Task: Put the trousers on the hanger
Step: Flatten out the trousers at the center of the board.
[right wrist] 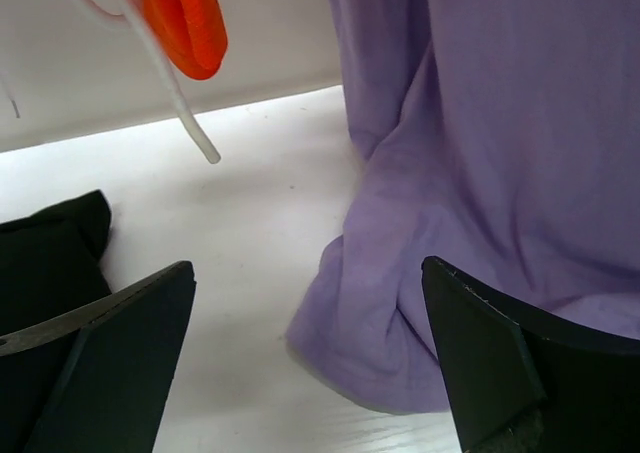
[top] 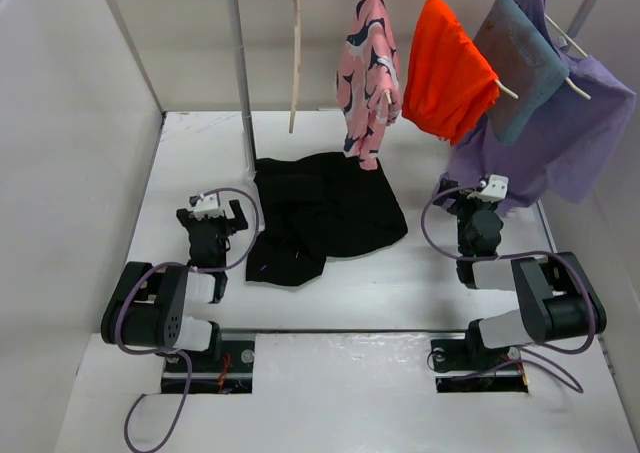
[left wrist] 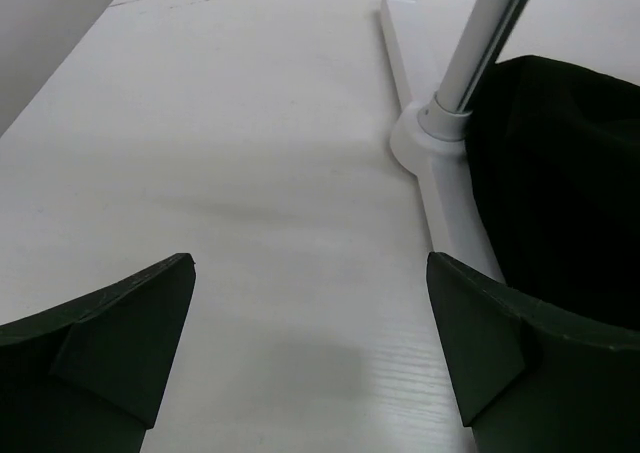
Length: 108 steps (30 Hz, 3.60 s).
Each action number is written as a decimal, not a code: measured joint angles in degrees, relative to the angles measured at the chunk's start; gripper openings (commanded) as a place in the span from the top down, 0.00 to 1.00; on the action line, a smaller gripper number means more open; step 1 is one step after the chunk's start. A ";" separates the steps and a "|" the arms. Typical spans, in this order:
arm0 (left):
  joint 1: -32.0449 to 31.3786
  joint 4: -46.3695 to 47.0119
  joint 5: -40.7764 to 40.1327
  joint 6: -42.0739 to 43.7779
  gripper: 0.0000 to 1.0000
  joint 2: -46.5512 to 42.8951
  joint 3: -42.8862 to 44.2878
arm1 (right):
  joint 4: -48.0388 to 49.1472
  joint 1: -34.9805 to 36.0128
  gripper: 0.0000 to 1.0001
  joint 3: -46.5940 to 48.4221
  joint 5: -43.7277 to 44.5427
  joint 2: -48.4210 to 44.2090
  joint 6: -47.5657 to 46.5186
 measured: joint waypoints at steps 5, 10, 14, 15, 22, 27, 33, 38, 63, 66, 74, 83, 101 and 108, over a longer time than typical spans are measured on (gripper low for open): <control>0.26 -0.22 4.70 2.40 0.00 -2.99 -2.05 | -7.45 1.99 0.01 2.29 -0.94 -3.72 -2.56; -0.48 -9.81 10.80 10.91 0.00 -30.34 -3.93 | -28.41 15.82 0.01 14.73 2.05 -15.54 -12.66; -0.55 -27.52 13.20 19.87 0.00 -47.36 4.63 | -41.00 30.93 0.01 19.93 9.40 -20.98 -19.30; -0.55 -31.34 13.33 21.55 0.00 -49.68 6.27 | -43.85 35.06 0.01 20.46 12.87 -21.07 -20.24; -0.50 -68.89 19.15 32.85 0.00 -54.27 18.88 | -59.56 47.87 0.01 24.26 32.63 -15.39 -19.10; -0.50 -85.61 24.39 40.04 0.05 -50.10 22.75 | -73.48 48.65 0.01 37.05 28.00 -10.14 -14.21; -3.58 -99.54 29.27 45.51 0.00 -35.28 27.10 | -78.97 56.63 0.01 46.14 23.56 4.02 -6.45; -11.30 -100.74 29.53 44.94 0.00 -23.67 27.93 | -82.58 57.68 0.01 51.30 15.58 20.17 2.93; -5.77 -80.00 13.73 48.65 1.00 -25.94 14.27 | -90.27 45.35 1.00 50.25 6.56 11.61 23.61; 3.06 -79.82 8.72 50.88 1.00 -31.95 15.65 | -93.31 37.31 1.00 47.45 4.07 -3.02 26.64; 8.76 -74.29 -4.31 54.88 1.00 -31.32 21.03 | -105.35 3.54 1.00 38.75 -1.77 -27.54 32.02; 17.51 -71.76 -7.17 57.42 1.00 -17.16 34.05 | -115.19 -12.04 1.00 45.57 -6.75 -20.31 28.98; 14.45 -96.02 16.13 65.61 0.04 -29.70 40.63 | -107.36 -12.70 0.00 44.96 -13.25 -10.29 22.64; -11.19 -106.22 22.75 60.52 0.15 -22.23 47.17 | -105.63 -12.92 0.00 34.60 -15.10 -18.25 28.63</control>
